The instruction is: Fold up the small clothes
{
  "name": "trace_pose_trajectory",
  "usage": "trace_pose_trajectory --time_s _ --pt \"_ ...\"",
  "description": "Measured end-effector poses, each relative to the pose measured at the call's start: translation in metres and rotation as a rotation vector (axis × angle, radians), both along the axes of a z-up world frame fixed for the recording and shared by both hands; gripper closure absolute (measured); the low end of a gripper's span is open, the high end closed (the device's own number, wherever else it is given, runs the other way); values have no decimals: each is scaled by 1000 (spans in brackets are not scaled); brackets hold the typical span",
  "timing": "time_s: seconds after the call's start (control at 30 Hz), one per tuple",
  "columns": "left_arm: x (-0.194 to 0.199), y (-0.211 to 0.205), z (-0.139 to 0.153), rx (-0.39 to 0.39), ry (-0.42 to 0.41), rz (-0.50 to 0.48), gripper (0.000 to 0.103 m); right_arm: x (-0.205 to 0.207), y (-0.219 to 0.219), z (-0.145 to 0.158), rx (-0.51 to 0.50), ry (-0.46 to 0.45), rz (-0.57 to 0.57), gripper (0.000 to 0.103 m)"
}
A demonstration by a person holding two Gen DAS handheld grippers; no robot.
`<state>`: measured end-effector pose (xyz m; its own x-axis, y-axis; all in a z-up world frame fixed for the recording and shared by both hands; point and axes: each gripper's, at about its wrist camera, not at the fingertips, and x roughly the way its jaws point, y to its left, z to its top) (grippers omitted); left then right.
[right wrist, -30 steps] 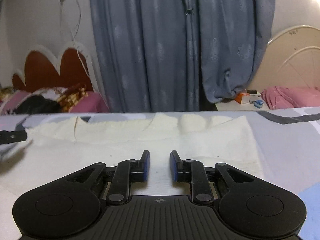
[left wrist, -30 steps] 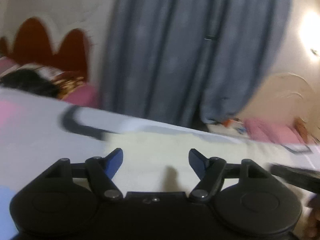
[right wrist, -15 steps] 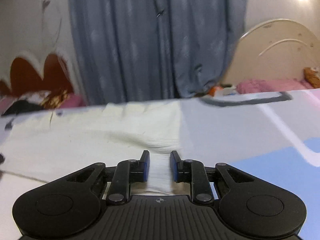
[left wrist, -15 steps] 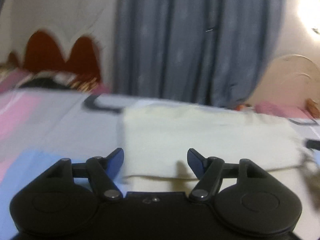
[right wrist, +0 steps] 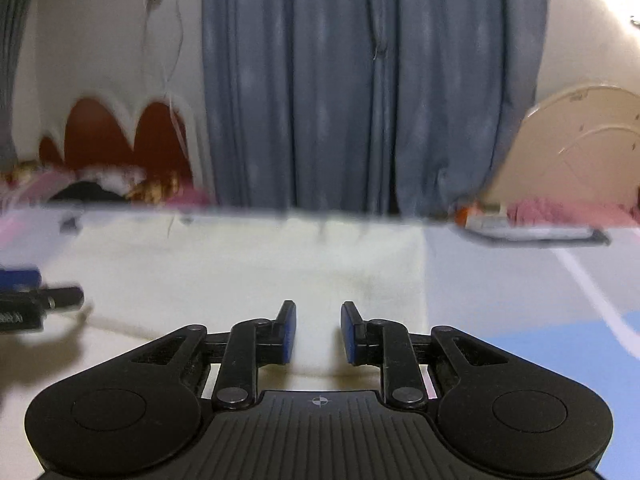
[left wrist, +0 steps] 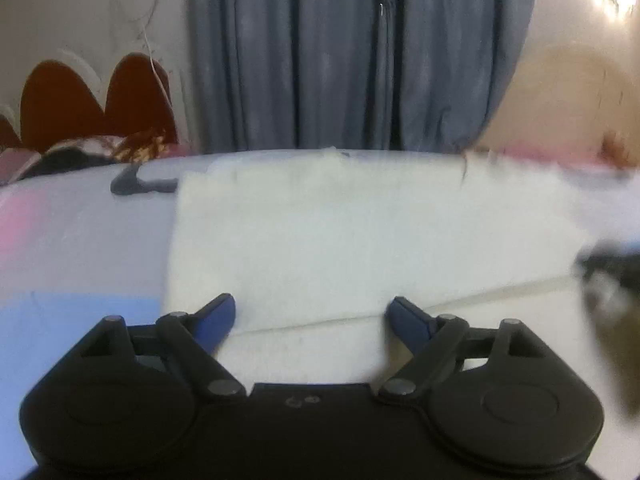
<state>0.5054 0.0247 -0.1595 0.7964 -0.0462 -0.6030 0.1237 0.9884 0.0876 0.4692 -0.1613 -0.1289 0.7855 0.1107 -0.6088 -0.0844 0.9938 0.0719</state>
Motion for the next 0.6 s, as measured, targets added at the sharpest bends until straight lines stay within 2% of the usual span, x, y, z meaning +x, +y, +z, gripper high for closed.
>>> trace_pose_trajectory --time_s 0.07,0.13,0.17,0.2,0.23,0.37,0.5,0.6 --pt "-7 -3 8 9 -12 0 23 -2 -3 10 21 -27 -11 80" --pt "-8 -1 8 -11 -10 19 22 -17 -3 21 15 -157 19 80" --pt "-6 -1 5 -10 15 29 22 -18 -2 19 -8 -149 26 79" --pt "-4 -3 3 -2 20 34 22 -10 -1 6 -29 -39 34 77" --pt "-7 -4 4 6 16 37 22 -3 -2 -2 -18 -11 43 76" --pt "-20 -6 11 29 5 48 24 -5 -7 6 16 -35 44 76" --pt "-30 -5 15 28 3 62 24 -24 -19 12 70 -53 45 76" --pt "-50 -8 20 41 -14 48 17 -42 -30 27 89 -61 59 75"
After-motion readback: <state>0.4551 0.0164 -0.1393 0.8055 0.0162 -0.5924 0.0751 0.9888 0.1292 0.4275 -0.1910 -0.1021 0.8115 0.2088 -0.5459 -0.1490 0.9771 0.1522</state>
